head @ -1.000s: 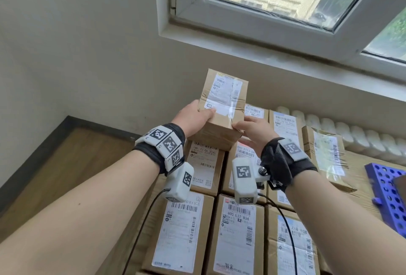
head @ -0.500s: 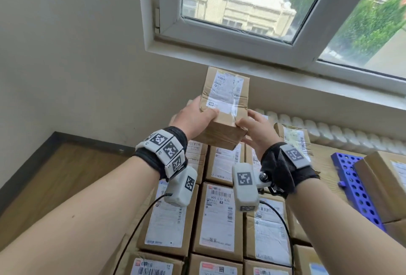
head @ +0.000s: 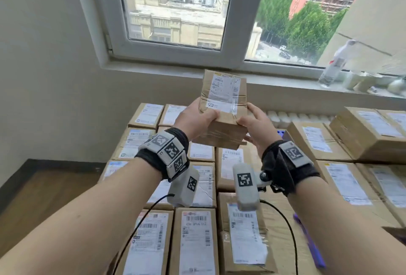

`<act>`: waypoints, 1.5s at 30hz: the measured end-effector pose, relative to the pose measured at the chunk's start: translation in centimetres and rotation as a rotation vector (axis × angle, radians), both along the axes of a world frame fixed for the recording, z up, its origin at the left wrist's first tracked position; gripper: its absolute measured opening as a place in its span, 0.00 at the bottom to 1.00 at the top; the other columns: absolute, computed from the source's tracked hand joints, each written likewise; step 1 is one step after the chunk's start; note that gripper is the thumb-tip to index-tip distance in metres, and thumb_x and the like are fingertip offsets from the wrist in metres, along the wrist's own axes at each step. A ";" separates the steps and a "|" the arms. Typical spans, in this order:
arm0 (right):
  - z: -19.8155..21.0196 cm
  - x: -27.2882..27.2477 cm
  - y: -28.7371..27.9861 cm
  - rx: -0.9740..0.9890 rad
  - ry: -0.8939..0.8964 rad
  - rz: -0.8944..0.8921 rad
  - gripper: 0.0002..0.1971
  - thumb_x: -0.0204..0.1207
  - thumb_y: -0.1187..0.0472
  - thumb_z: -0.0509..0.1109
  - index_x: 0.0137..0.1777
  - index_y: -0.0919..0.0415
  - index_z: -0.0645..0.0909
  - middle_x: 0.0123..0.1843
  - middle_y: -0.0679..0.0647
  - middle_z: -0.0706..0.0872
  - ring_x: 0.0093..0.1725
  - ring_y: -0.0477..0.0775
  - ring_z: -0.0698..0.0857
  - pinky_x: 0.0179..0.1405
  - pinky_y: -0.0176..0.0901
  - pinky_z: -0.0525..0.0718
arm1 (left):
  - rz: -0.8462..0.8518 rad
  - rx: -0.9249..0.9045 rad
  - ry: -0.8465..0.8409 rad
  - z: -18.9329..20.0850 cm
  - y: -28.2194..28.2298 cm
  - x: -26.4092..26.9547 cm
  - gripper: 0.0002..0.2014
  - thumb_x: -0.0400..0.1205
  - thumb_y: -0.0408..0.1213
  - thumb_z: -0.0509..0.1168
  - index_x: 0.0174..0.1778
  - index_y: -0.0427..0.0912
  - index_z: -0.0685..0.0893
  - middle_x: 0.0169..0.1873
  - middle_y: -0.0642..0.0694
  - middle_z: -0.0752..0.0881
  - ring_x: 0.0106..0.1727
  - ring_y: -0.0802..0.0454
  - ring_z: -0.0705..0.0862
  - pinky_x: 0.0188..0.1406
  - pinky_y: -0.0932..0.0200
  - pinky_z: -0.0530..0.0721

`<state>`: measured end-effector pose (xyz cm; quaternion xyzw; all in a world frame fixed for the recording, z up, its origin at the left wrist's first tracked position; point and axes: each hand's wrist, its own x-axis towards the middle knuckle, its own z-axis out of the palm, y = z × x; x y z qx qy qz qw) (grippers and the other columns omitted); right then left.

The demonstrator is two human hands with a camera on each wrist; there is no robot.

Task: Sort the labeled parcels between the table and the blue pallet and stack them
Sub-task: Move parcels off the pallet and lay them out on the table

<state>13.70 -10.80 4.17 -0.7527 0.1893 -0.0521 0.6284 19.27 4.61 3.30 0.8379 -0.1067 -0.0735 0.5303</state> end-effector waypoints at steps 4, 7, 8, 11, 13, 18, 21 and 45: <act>1.1 -5.9 -5.8 -0.006 -0.018 -0.038 0.33 0.72 0.64 0.67 0.79 0.49 0.67 0.68 0.54 0.81 0.59 0.54 0.85 0.59 0.51 0.85 | -0.060 -0.031 -0.012 0.9 -6.2 -4.6 0.15 0.78 0.50 0.66 0.61 0.59 0.78 0.56 0.58 0.86 0.56 0.54 0.85 0.61 0.49 0.83; 2.2 -10.0 -10.0 -0.038 -0.039 -0.087 0.34 0.70 0.63 0.68 0.78 0.47 0.69 0.64 0.54 0.84 0.54 0.54 0.86 0.57 0.54 0.86 | -0.093 -0.055 -0.035 1.6 -10.8 -7.9 0.16 0.76 0.53 0.67 0.60 0.59 0.79 0.56 0.57 0.87 0.55 0.54 0.86 0.60 0.47 0.84; 2.5 -11.2 -11.4 -0.042 -0.044 -0.104 0.33 0.71 0.63 0.68 0.78 0.48 0.69 0.63 0.54 0.85 0.52 0.53 0.86 0.55 0.53 0.86 | -0.104 -0.061 -0.037 1.8 -12.3 -8.8 0.17 0.75 0.53 0.67 0.60 0.58 0.79 0.55 0.57 0.87 0.55 0.53 0.86 0.60 0.47 0.84; 3.4 -14.0 -14.9 -0.033 -0.068 -0.142 0.31 0.75 0.66 0.66 0.78 0.49 0.69 0.67 0.53 0.80 0.52 0.51 0.84 0.48 0.46 0.86 | -0.135 -0.093 -0.028 2.4 -16.1 -11.2 0.15 0.78 0.50 0.67 0.60 0.57 0.78 0.55 0.55 0.86 0.56 0.53 0.85 0.63 0.49 0.82; 3.6 -15.3 -17.0 -0.050 -0.072 -0.163 0.33 0.72 0.63 0.68 0.79 0.48 0.67 0.71 0.54 0.77 0.60 0.53 0.83 0.59 0.52 0.84 | -0.162 -0.105 -0.029 2.9 -18.3 -12.5 0.15 0.76 0.51 0.68 0.58 0.58 0.78 0.55 0.56 0.86 0.55 0.53 0.85 0.62 0.49 0.83; 2.8 -15.9 -21.9 -0.083 -0.098 -0.253 0.44 0.49 0.46 0.69 0.74 0.38 0.71 0.73 0.47 0.76 0.68 0.53 0.79 0.68 0.56 0.79 | -0.203 -0.139 -0.034 3.5 -23.1 -13.7 0.15 0.75 0.51 0.67 0.58 0.58 0.79 0.54 0.54 0.87 0.54 0.51 0.87 0.57 0.45 0.86; 3.2 -15.8 -24.0 -0.060 -0.111 -0.250 0.41 0.57 0.54 0.68 0.77 0.43 0.70 0.74 0.54 0.75 0.67 0.56 0.80 0.66 0.57 0.81 | -0.221 -0.179 -0.035 3.4 -25.7 -13.5 0.18 0.76 0.50 0.67 0.62 0.55 0.79 0.53 0.55 0.88 0.53 0.51 0.88 0.56 0.44 0.87; -1.6 -0.2 -39.4 -0.370 0.248 0.054 0.15 0.74 0.66 0.68 0.59 0.56 0.75 0.54 0.50 0.79 0.54 0.54 0.79 0.52 0.48 0.79 | -0.090 -0.115 0.203 -5.2 -40.0 -0.3 0.23 0.75 0.47 0.67 0.67 0.54 0.78 0.59 0.52 0.85 0.58 0.51 0.84 0.58 0.47 0.86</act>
